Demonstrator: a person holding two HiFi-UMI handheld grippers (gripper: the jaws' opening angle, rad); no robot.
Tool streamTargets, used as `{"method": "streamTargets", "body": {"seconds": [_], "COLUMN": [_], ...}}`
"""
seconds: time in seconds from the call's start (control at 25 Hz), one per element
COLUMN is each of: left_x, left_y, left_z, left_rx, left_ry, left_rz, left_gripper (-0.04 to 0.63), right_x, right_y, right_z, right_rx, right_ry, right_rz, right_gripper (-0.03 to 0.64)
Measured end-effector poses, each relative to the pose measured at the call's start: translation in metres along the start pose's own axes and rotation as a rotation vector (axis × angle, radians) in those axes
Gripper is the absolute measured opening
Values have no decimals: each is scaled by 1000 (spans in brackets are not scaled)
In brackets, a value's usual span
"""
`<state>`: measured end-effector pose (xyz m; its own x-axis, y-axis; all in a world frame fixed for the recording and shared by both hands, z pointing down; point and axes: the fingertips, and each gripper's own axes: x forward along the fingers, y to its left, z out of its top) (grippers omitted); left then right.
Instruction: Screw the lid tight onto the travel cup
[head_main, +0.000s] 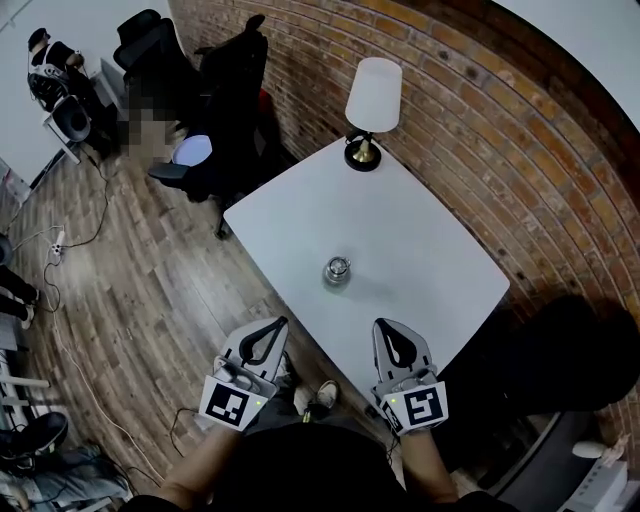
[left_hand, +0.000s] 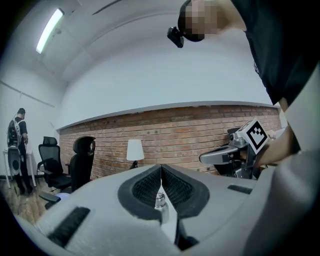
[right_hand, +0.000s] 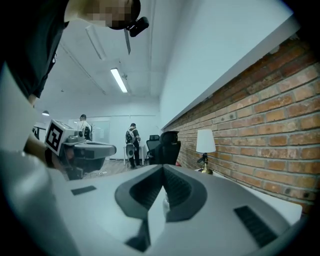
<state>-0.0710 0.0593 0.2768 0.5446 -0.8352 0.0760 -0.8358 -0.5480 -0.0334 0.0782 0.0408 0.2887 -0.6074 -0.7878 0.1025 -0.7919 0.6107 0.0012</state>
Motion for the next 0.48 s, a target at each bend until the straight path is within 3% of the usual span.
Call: {"method": "streamTargets", "body": {"seconds": [0.2, 0.48], "left_x": [18, 46], "left_y": [20, 31], "left_z": [-2, -36], "left_rx": [-1, -29], "left_ry": [2, 49], "left_rz": [-21, -90], "left_gripper": [26, 26], "right_x": [22, 50], "right_y": [-4, -6], "right_z": [-11, -41], "right_rx": [-33, -51], "right_ry": [50, 115], "right_rz": [-3, -12], "right_gripper": [14, 15]}}
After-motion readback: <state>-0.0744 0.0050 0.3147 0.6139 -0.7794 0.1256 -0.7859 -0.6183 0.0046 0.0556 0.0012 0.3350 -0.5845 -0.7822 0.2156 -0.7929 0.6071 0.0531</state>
